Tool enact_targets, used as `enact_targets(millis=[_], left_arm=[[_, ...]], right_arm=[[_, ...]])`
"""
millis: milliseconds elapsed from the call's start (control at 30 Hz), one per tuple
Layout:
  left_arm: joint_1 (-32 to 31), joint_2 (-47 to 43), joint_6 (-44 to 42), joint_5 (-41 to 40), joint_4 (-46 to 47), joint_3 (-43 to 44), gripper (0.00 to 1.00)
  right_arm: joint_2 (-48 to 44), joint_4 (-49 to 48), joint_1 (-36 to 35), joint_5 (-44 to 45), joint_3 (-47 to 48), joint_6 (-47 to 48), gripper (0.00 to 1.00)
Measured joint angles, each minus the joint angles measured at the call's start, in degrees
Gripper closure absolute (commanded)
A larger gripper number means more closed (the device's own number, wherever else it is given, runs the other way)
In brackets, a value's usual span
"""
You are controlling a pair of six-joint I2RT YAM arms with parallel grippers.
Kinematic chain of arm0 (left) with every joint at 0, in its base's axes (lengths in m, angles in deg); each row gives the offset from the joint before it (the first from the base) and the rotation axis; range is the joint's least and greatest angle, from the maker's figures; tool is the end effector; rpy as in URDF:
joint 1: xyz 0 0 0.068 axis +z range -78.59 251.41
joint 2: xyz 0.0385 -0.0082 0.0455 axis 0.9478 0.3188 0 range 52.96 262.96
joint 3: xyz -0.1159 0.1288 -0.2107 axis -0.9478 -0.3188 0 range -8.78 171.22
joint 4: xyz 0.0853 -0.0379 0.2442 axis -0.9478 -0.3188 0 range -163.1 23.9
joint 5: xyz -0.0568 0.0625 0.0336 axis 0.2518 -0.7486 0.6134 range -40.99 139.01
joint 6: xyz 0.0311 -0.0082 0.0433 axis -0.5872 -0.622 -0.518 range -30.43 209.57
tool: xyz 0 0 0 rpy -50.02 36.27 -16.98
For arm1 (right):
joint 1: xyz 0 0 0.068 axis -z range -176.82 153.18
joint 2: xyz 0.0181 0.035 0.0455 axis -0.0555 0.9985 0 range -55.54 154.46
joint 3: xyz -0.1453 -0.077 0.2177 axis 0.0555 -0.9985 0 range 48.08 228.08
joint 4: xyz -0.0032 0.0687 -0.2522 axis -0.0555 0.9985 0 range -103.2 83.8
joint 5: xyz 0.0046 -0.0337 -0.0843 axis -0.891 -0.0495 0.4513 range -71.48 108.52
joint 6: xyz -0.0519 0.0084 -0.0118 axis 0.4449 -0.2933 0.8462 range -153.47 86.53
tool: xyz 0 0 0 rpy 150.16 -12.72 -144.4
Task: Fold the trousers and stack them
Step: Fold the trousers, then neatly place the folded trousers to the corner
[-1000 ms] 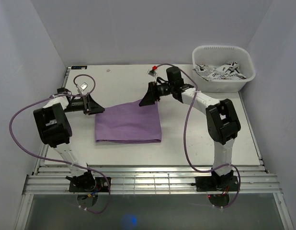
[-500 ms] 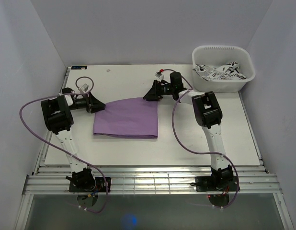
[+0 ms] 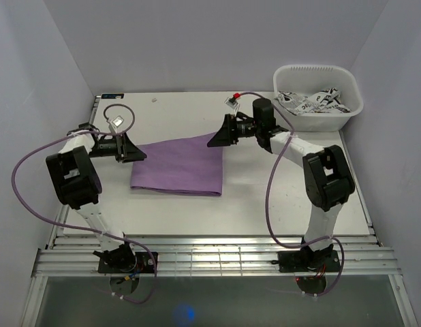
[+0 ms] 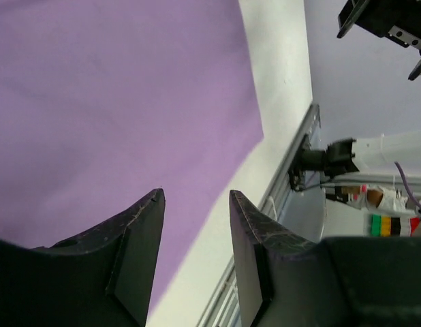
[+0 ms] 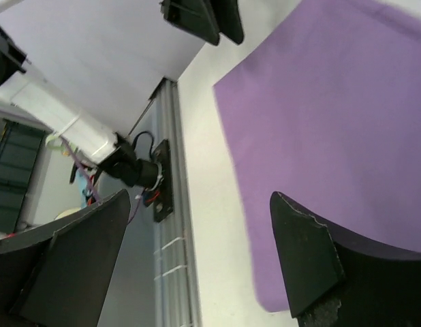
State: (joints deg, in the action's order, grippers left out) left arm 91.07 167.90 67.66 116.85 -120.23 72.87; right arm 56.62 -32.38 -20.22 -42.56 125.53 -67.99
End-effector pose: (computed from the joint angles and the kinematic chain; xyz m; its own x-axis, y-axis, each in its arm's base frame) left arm 0.3623 0.0944 0.1813 -0.9056 -0.1740 -0.3868 0.2696 0.4679 -0.8417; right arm 0.3942 0.2045 0.2434 -0.7500 -0.0259 -0.6610 -0.6566 0.1499 0.7392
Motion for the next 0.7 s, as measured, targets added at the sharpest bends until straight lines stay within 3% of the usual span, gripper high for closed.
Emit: enact_targets(millis=[133, 300, 467, 600, 700], left_arm=[[0.0, -6.2, -8.1, 1.0, -8.3, -7.0, 0.51], [0.0, -0.9, -11.9, 0.9, -11.6, -14.4, 0.51], [0.1, 5.5, -6.6, 0.0, -7.0, -16.0, 0.51], [1.6, 7.3, 0.0, 0.2, -4.2, -15.4, 0.52], [4.1, 7.6, 4.5, -0.6, -2.3, -13.8, 0.52]], right_arm=[[-7.6, -2.5, -5.7, -0.6, -9.4, 0.0, 0.13], [-3.8, -1.9, -12.2, -0.9, -16.3, 1.3, 0.14], [6.9, -0.4, -10.8, -0.9, -16.3, 3.5, 0.18], [12.1, 1.1, -8.7, -5.4, -9.9, 3.9, 0.19], [15.4, 4.4, -8.4, -5.8, -3.3, 5.6, 0.11]])
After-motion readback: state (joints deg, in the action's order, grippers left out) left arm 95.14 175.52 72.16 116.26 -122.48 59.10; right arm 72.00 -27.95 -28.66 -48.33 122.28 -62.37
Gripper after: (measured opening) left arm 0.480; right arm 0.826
